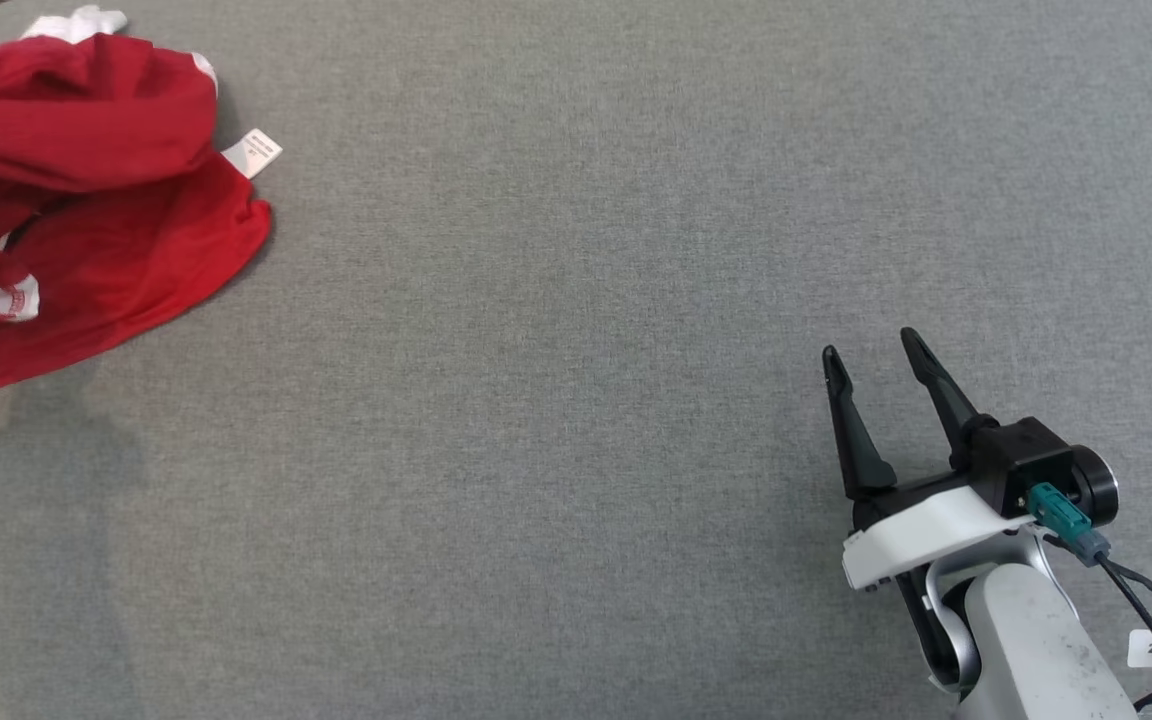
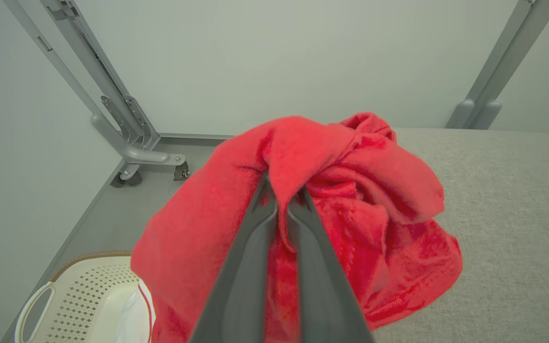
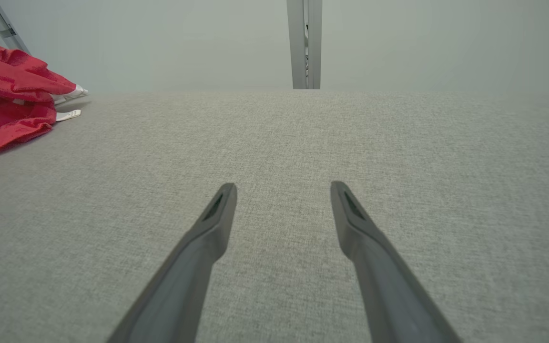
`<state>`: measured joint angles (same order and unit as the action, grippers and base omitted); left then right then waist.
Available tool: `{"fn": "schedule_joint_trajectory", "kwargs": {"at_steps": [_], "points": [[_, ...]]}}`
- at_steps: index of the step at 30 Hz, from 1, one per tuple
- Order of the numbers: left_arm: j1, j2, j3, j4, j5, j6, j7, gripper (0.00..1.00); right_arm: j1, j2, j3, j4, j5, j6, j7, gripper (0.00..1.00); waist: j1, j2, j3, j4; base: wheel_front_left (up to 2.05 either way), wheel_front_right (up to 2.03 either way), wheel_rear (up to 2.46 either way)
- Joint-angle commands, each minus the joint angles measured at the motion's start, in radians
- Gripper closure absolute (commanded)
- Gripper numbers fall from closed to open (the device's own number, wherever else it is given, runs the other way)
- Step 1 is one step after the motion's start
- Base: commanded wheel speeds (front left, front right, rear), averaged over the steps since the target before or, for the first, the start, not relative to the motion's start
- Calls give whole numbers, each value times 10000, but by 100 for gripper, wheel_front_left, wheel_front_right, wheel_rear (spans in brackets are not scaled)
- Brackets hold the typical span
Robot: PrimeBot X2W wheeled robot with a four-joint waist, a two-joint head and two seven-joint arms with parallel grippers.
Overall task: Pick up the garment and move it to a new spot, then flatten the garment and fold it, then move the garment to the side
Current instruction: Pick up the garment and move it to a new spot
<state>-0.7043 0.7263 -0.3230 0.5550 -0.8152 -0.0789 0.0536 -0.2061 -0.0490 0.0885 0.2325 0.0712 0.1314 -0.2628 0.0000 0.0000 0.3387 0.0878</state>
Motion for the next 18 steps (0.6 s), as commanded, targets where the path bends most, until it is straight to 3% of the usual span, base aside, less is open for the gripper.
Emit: {"fn": "schedule_joint_trajectory", "kwargs": {"at_steps": [1,9,18], "points": [[217,177,114,-542,-97,195,77,100,181,-26,36,37,109,-13,-31,0,0,0,-513,285,0,0,0],[971,880,508,-5146,-387,1199,951,100,506,-26,93,52,276,-13,-31,0,0,0,-1225,-126,0,0,0],[1867,666,164,-8945,-1250,1590,1986,100,856,-25,128,-128,434,-13,-31,0,0,0,-1603,-1413,0,0,0]]}}
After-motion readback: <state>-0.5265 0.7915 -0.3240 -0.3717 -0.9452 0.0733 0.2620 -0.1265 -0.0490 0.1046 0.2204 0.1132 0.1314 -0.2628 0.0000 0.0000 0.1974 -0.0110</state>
